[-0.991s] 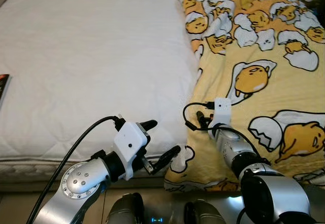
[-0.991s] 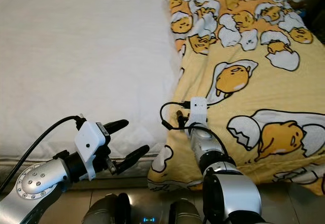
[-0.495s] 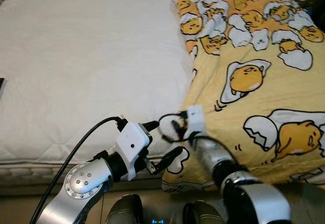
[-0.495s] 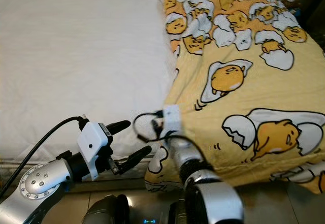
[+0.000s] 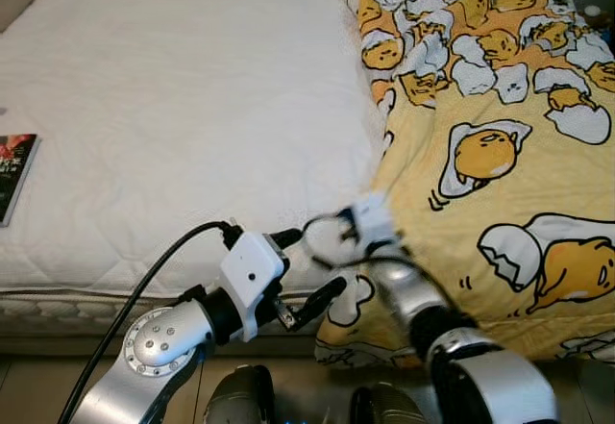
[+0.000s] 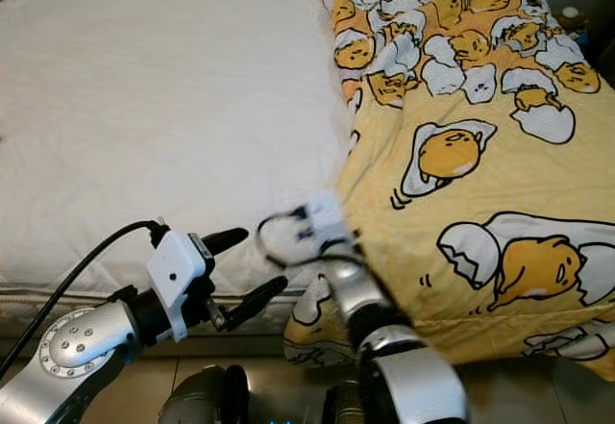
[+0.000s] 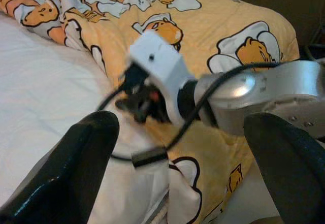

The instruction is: Clean up the room

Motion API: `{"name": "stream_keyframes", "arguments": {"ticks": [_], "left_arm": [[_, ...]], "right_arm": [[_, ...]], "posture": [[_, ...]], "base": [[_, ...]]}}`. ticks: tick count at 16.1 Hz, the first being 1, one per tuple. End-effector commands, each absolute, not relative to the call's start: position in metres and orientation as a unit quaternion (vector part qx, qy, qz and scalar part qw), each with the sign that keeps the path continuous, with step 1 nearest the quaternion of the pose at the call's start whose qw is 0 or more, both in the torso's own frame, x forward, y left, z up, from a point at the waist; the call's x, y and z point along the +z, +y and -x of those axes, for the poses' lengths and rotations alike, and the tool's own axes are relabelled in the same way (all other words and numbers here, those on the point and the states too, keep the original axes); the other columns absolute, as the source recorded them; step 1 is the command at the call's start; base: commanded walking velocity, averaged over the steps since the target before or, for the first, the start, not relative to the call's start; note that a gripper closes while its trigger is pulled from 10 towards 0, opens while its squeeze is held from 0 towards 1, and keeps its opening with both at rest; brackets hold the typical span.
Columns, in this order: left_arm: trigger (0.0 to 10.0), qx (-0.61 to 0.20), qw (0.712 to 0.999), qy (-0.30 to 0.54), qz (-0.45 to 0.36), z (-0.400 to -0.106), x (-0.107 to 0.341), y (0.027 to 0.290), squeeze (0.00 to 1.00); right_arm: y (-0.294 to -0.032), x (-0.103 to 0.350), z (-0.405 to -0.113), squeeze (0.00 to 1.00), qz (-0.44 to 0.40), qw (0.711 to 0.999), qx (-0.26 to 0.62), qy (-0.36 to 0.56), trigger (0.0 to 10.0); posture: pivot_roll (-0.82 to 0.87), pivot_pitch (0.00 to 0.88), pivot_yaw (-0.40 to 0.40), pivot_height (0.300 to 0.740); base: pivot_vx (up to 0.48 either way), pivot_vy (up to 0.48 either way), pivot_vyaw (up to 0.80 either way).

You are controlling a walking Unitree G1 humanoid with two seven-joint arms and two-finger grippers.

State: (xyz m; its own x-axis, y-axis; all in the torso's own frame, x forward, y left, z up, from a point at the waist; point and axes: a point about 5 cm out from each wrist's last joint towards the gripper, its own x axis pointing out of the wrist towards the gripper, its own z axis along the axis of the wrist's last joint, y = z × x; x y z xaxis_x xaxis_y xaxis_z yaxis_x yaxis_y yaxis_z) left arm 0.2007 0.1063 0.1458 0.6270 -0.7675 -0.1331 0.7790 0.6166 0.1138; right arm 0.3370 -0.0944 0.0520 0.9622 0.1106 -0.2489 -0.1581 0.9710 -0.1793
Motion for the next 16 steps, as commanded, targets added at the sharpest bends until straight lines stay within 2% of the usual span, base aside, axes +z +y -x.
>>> {"name": "stream_keyframes", "arguments": {"ticks": [1,2,6,10,13,16], "left_arm": [[10.0,-0.434,0.896,0.042,-0.083,-0.200,0.142,0.105,0.00],[10.0,-0.435,0.896,0.041,-0.083,-0.200,0.142,0.104,0.00],[10.0,-0.435,0.896,0.039,-0.083,-0.201,0.142,0.102,0.00],[10.0,-0.431,0.899,0.051,-0.066,-0.199,0.139,0.102,0.00],[10.0,-0.441,0.893,0.048,-0.079,-0.196,0.140,0.103,0.00],[10.0,-0.436,0.895,0.047,-0.083,-0.196,0.141,0.105,0.00]], "right_arm": [[-0.100,0.056,-0.339,0.00,0.084,0.990,0.042,0.108,10.0],[-0.108,0.059,-0.342,1.00,0.061,0.992,0.017,0.105,10.0],[-0.133,0.060,-0.346,1.00,0.016,0.991,-0.047,0.121,10.0],[-0.159,0.052,-0.345,1.00,-0.070,0.978,-0.101,0.170,10.0],[-0.160,0.045,-0.342,1.00,-0.116,0.968,-0.092,0.203,10.0],[-0.158,0.044,-0.343,1.00,-0.127,0.966,-0.084,0.211,10.0]], "posture": [[0.10,0.151,0.005,0.714],[0.10,0.152,0.004,0.714],[0.09,0.149,0.005,0.714],[0.10,0.156,0.008,0.714],[0.11,0.166,0.010,0.714],[0.12,0.169,0.008,0.714]], "base": [[0.000,0.000,0.00],[0.000,0.000,0.00],[0.000,0.000,0.00],[0.000,0.000,0.00],[0.000,0.000,0.00],[0.000,0.000,0.00]]}}
